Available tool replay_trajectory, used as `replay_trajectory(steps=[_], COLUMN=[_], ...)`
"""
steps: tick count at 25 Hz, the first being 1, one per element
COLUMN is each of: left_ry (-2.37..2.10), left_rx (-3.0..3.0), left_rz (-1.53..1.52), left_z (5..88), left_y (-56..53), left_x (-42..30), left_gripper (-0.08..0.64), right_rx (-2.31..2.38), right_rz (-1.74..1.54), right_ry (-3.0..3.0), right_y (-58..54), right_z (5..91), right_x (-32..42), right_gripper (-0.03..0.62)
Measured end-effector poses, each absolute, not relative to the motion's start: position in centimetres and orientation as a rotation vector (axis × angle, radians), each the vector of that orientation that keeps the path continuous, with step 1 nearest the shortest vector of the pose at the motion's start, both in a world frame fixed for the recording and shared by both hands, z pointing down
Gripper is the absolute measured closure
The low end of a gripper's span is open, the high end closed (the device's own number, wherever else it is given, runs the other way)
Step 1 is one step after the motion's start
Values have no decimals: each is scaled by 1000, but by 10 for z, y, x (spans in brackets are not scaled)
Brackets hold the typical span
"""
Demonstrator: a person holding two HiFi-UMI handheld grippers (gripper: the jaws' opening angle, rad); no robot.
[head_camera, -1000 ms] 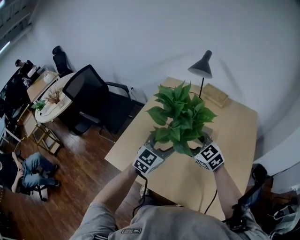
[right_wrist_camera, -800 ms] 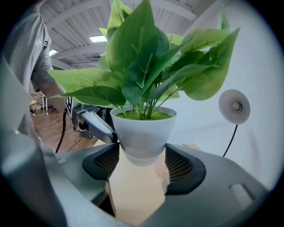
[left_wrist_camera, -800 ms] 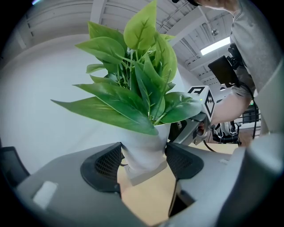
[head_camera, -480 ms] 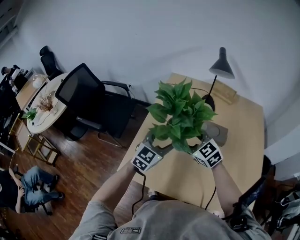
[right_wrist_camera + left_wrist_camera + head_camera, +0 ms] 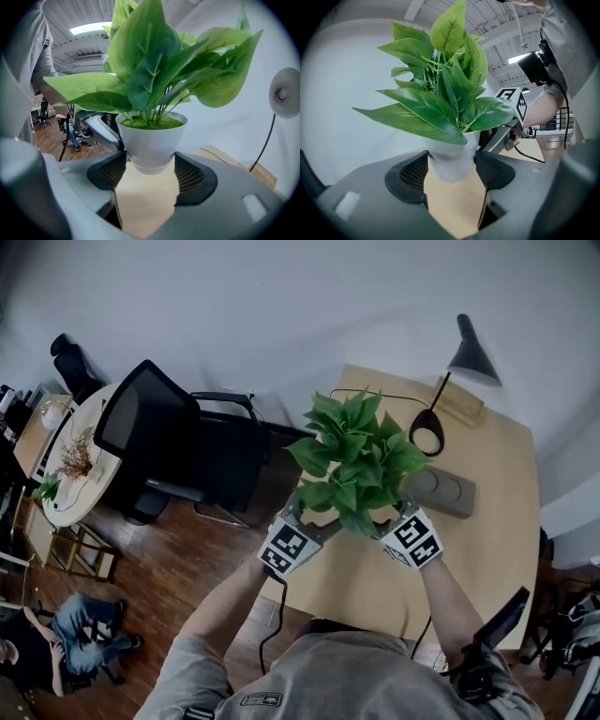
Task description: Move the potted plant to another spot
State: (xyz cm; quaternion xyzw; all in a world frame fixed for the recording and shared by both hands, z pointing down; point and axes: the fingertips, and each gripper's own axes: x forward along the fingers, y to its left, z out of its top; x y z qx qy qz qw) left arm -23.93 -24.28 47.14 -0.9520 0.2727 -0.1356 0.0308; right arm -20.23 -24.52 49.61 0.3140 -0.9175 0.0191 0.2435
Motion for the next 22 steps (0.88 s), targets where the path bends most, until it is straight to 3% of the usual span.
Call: replay_trajectory(steps=[22], left_ry=[931], left_rx=[-3058], left_rz=[-613], left_z=[599], left_y=[-264], left_x=[-251], left_gripper=[245], right_rx=[723], right_rz=[254], right_ry=[-2467], right_y=[-263], right_z=[622], right_x=[-217], right_gripper=[261])
